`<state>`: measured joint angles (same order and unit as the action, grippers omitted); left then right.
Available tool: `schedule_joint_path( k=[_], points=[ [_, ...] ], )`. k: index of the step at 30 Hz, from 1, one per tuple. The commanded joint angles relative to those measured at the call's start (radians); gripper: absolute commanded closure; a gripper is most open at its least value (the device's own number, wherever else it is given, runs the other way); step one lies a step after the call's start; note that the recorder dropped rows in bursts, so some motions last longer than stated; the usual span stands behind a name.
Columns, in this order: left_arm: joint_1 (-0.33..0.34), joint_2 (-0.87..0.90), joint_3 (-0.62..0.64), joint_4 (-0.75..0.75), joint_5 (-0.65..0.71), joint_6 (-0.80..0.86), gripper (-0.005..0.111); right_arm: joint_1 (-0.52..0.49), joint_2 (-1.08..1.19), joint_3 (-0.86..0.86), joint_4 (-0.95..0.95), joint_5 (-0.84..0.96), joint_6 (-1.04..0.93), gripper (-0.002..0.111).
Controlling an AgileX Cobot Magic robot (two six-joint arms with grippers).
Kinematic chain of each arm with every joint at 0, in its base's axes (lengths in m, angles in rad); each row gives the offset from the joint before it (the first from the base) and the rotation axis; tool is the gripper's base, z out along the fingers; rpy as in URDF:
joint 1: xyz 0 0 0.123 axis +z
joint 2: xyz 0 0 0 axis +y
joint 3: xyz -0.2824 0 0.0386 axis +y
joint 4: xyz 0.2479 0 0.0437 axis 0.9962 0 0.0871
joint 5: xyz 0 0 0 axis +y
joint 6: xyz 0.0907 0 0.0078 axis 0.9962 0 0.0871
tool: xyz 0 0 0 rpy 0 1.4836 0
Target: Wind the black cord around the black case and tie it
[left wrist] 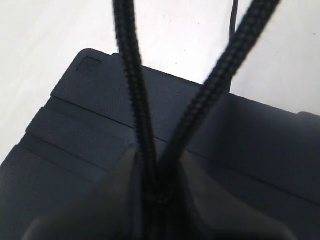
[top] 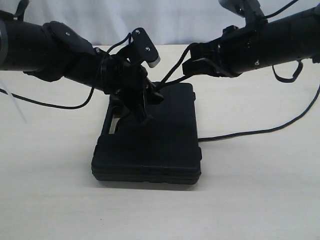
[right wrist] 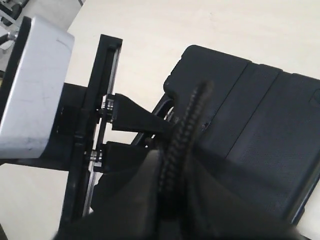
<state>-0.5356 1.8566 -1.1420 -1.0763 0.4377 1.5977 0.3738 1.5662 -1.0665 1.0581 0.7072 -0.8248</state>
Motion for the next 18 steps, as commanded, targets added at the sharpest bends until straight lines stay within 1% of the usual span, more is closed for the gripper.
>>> schedule_joint_path(
  k=[1, 4, 6, 9, 12, 18],
  points=[
    [-0.005, 0.001, 0.001, -0.016, -0.002, -0.009, 0.107, 0.001, -0.008, -0.004, 0.004, 0.000, 0.010, 0.077],
    [-0.005, 0.001, 0.001, -0.016, 0.000, -0.011, 0.107, 0.001, -0.008, -0.004, -0.005, 0.000, 0.035, 0.050],
    [-0.005, 0.001, 0.001, -0.016, 0.000, -0.017, 0.107, 0.001, -0.015, -0.004, -0.037, -0.003, 0.087, 0.033],
    [-0.005, 0.001, 0.001, -0.016, -0.002, -0.024, 0.107, -0.001, -0.035, -0.004, -0.140, -0.005, 0.148, 0.017],
    [-0.005, 0.001, 0.001, -0.016, -0.002, -0.024, 0.107, -0.001, -0.073, -0.004, -0.296, -0.006, 0.258, 0.010],
    [-0.005, 0.001, 0.001, -0.016, -0.002, -0.033, 0.107, -0.001, -0.182, -0.004, -0.628, -0.014, 0.489, 0.009]
  ],
)
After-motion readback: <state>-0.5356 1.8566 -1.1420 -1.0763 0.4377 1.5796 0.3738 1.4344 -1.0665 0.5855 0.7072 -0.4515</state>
